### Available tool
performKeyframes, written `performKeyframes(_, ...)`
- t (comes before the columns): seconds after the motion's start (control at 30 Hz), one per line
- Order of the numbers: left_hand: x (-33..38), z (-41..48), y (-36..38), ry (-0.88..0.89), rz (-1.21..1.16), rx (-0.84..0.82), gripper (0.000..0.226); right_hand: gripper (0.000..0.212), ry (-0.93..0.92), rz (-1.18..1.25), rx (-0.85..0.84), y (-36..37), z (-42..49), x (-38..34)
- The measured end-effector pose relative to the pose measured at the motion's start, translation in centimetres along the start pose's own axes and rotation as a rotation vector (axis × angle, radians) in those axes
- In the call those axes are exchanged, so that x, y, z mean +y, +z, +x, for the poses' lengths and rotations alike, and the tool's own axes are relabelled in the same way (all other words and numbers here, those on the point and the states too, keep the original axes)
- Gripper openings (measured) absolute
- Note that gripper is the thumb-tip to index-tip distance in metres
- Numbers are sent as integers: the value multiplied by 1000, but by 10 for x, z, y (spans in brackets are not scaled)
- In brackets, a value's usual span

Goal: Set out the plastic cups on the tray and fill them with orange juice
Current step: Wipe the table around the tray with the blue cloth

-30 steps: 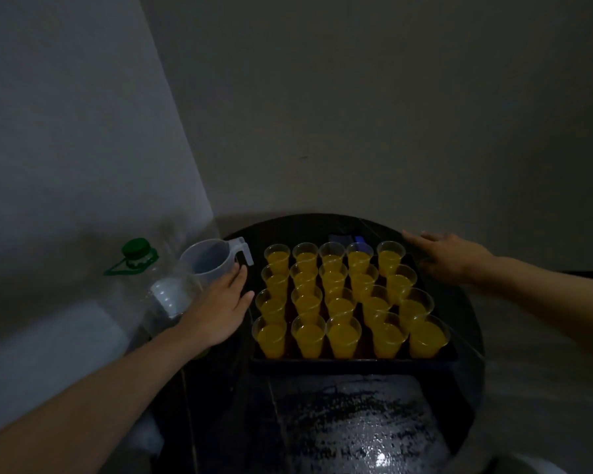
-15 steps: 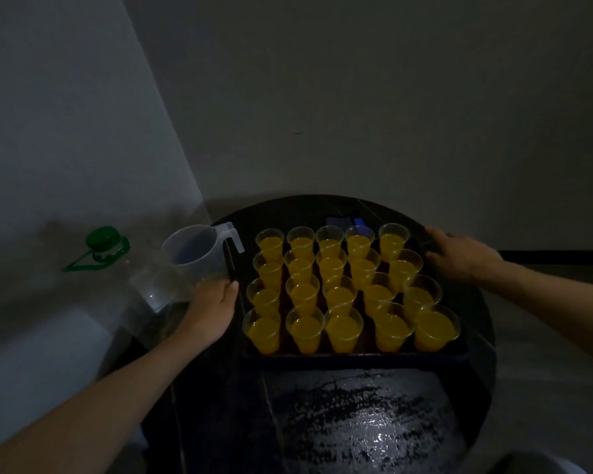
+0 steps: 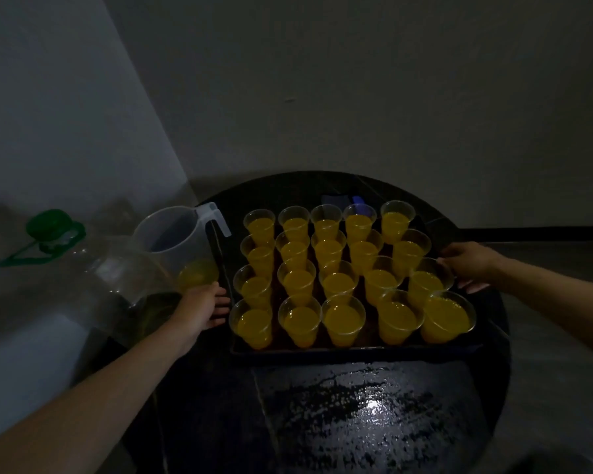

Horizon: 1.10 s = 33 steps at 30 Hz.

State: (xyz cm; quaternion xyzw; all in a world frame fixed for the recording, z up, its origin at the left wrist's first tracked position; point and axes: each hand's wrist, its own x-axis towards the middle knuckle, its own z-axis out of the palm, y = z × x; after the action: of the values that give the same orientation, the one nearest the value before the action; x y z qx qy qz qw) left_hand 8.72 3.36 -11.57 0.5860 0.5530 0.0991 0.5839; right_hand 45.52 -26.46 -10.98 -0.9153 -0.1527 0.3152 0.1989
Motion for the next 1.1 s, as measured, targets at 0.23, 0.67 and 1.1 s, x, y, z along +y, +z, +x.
performKeyframes(0.23,-7,9,3,41,96,-122,18,52,2,27,-14,4,15,6)
performKeyframes(0.67,-3,26,-2,73,202,-133,15,39,-72,-107,-54,17,25,1)
performKeyframes(1.1,5,43,13,141,200,-85,8,25,-278,-195,43,28,41,15)
